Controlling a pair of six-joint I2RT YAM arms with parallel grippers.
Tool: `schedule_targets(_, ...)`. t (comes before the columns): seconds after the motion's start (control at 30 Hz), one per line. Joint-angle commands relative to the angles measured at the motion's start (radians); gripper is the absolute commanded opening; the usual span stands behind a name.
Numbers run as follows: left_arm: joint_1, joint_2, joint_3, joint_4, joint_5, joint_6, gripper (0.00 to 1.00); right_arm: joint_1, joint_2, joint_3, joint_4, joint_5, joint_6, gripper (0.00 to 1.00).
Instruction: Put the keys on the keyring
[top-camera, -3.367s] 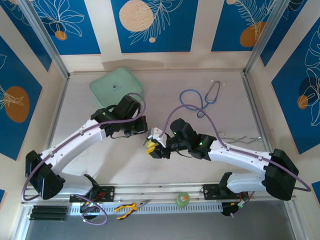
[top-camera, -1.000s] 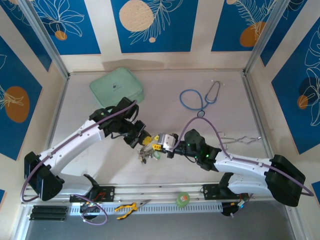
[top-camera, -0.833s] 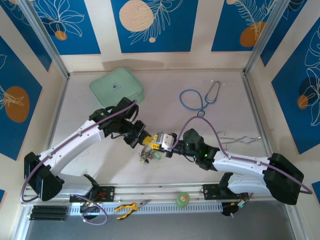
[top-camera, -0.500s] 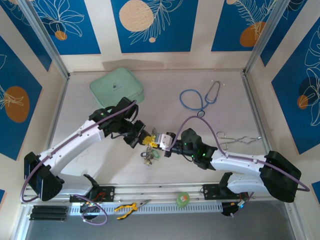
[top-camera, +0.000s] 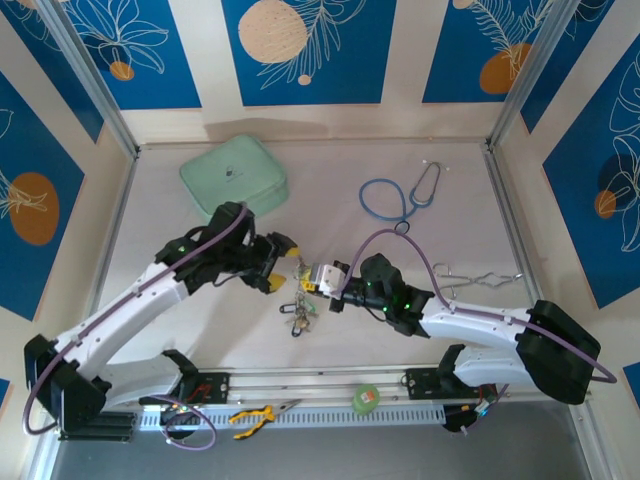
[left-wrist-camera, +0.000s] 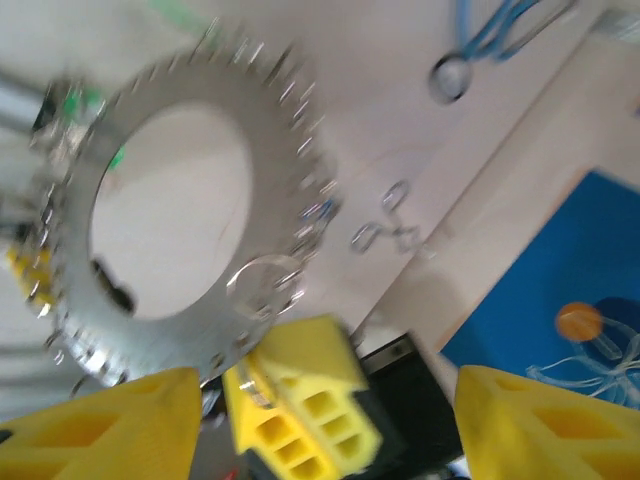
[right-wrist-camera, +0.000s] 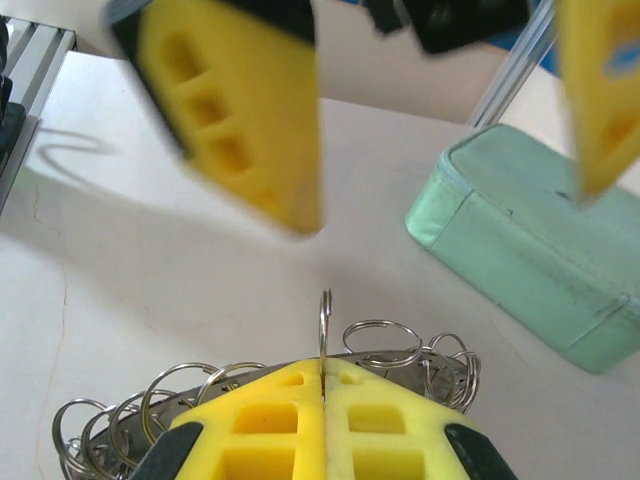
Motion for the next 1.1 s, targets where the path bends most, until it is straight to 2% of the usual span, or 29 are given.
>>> schedule_targets(0.0,0.066,-0.049,-0.037,0.144,-0.136,0.213,0.68,-0.018,-0.029,0.05,-0.041,-0.052,0.028,0.0)
schedule_targets(0.03,0.076,-0.062,-0.036,0.147,-0.157,0.31,0.68,-0.023,-0.033,0.055,-0.058,-0.062,0.033,0.0)
schedule_targets(0.17,0.078,-0.106,-0.004,0.142,-0.25,0.896,0.65,-0.048,-0.041,0.081,-0.141,-0.106,0.041,0.0)
schedule_targets(0.23,0.077,-0.136,-0.038,0.197,-0.24,1.154,0.57,-0.058,-0.041,0.096,-0.173,-0.126,0.045,0.0)
schedule_targets(0.3,0.067,-0.173,-0.11,0.272,-0.151,1.439,0.49,-0.063,-0.041,0.111,-0.206,-0.14,0.045,0.0)
schedule_targets(0.4,0.049,-0.241,-0.241,0.346,0.063,1.856,0.42,-0.068,-0.04,0.129,-0.238,-0.152,0.044,0.0)
schedule_targets(0.47,0.047,-0.267,-0.305,0.375,0.141,2.02,0.42,-0.068,-0.037,0.136,-0.252,-0.155,0.042,0.0)
schedule_targets(0.6,0.043,-0.224,-0.323,0.375,0.241,2.165,0.41,-0.067,-0.032,0.147,-0.278,-0.167,0.035,0.0)
schedule_targets(0.7,0.024,-0.167,-0.322,0.384,0.29,2.214,0.42,-0.067,-0.03,0.148,-0.289,-0.172,0.028,0.0)
schedule_targets(0.9,-0.033,-0.051,-0.309,0.381,0.297,2.296,0.44,-0.065,-0.029,0.143,-0.301,-0.178,0.025,0.0)
schedule_targets(1.0,-0.045,-0.005,-0.306,0.394,0.294,2.32,0.39,-0.066,-0.029,0.135,-0.299,-0.173,0.026,0.0)
schedule_targets(1.07,-0.052,0.013,-0.307,0.406,0.287,2.33,0.29,-0.066,-0.028,0.133,-0.3,-0.174,0.026,0.0)
